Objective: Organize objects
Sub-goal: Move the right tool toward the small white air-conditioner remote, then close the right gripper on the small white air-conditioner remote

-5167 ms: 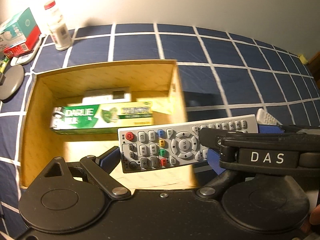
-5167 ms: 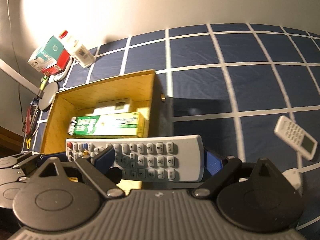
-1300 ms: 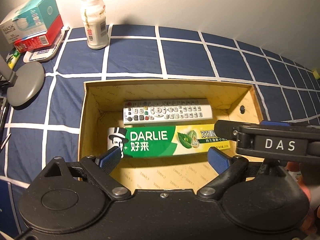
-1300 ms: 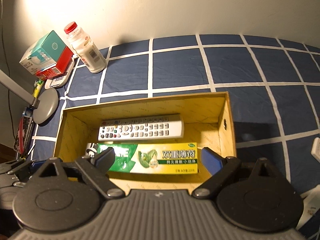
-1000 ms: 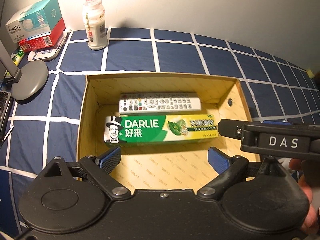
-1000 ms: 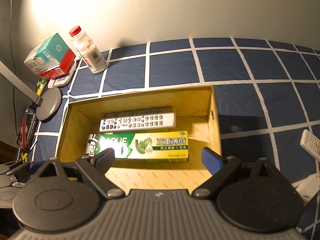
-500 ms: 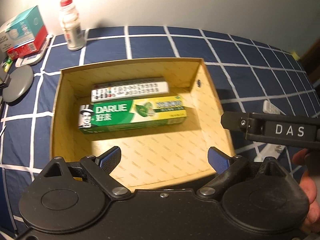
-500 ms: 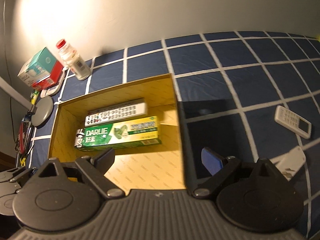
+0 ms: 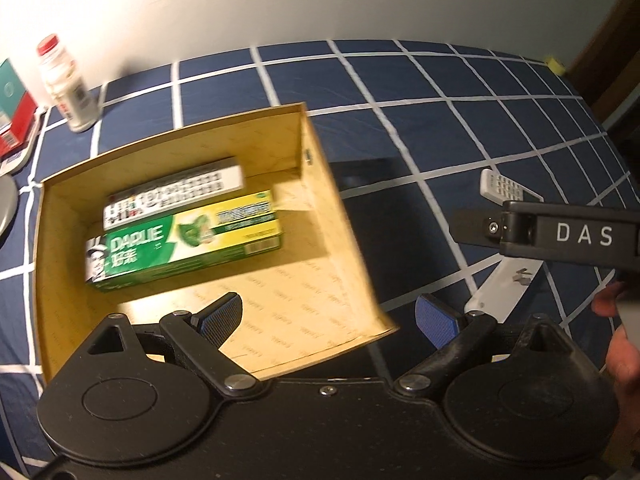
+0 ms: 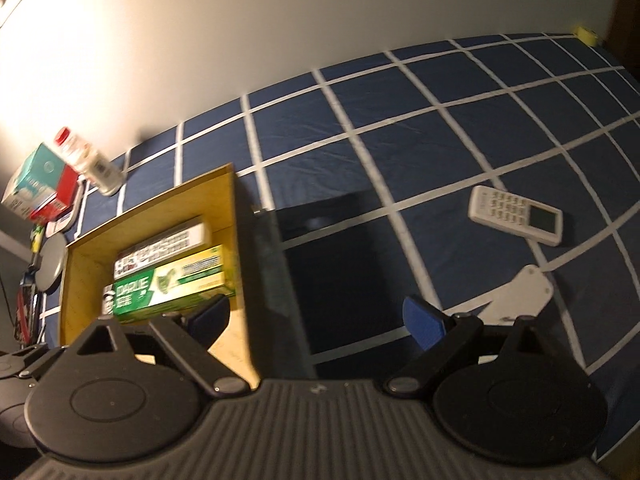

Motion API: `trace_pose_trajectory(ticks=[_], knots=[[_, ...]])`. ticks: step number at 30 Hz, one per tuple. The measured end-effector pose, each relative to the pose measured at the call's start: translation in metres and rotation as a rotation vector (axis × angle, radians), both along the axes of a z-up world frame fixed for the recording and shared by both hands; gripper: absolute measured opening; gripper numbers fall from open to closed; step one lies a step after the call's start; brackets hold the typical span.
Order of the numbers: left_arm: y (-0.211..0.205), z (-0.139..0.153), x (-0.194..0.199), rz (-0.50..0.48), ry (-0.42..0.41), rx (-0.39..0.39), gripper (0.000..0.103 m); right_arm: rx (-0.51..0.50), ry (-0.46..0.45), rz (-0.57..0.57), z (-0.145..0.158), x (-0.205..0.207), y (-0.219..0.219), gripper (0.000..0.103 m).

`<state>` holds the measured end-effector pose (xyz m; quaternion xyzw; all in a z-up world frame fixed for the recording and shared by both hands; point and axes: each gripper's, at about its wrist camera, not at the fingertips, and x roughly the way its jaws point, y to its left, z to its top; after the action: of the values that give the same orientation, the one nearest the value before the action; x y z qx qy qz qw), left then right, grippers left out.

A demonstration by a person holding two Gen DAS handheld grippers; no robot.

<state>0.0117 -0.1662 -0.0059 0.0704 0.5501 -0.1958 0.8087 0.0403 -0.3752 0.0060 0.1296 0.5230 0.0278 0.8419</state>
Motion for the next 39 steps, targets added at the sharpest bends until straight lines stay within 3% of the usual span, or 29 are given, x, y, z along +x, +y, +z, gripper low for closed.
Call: trace_pose_trajectory(ticks=[16,29,39], knots=[[-0.134,-0.024,0.031,-0.109,0.034,0.033,0.093,-0.001,0.060,-0.123,-0.028,0.040,-0.126,0.093],[-0.223,-0.068,0.063,-0.208,0.101,0.086,0.093,0.030,0.136,-0.251,-0.075,0.070,-0.213,0.093],[-0.273,-0.104,0.087,-0.297,0.166,0.100,0.093,0.054,0.217,-0.319,-0.116,0.094,-0.251,0.093]])
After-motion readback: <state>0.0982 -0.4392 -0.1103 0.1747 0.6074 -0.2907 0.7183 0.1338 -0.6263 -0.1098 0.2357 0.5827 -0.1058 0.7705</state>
